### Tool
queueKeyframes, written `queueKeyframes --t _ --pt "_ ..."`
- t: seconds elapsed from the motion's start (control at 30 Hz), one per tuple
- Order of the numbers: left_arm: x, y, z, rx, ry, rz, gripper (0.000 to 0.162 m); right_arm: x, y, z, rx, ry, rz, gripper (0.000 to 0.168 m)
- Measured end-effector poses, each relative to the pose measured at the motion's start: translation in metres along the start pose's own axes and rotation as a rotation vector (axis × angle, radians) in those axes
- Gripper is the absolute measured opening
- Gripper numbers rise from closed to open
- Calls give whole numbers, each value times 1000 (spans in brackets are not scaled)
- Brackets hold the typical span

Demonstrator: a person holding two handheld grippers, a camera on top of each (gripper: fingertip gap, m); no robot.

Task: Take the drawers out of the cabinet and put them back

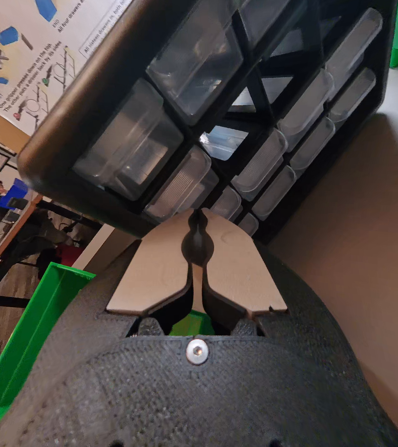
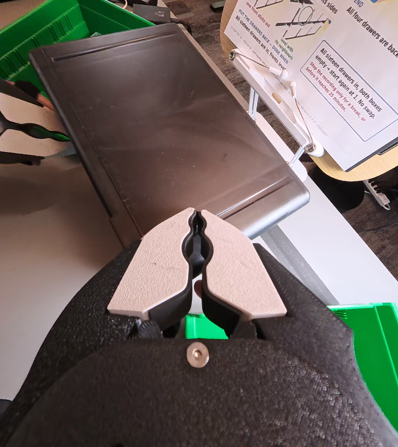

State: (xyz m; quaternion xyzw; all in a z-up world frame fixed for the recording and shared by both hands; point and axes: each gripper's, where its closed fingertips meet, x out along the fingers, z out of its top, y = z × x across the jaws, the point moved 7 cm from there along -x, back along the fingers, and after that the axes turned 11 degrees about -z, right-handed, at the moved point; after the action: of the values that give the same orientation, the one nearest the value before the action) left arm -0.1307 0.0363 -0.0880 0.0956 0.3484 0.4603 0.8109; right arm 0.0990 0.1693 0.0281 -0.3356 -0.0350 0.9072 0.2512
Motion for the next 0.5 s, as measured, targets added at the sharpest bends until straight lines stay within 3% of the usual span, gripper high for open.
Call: queueKeyframes --t 0.23,0.37,0.5 --pt "1 -1 0 -180 -99 3 0 0 -1 1 -12 12 11 0" --pt "-5 -3 1 -270 -120 -157 0 1 -1 1 -5 6 22 0" --pt "-35 1 6 -187 -186 -360 0 0 -1 0 2 -3 22 0"
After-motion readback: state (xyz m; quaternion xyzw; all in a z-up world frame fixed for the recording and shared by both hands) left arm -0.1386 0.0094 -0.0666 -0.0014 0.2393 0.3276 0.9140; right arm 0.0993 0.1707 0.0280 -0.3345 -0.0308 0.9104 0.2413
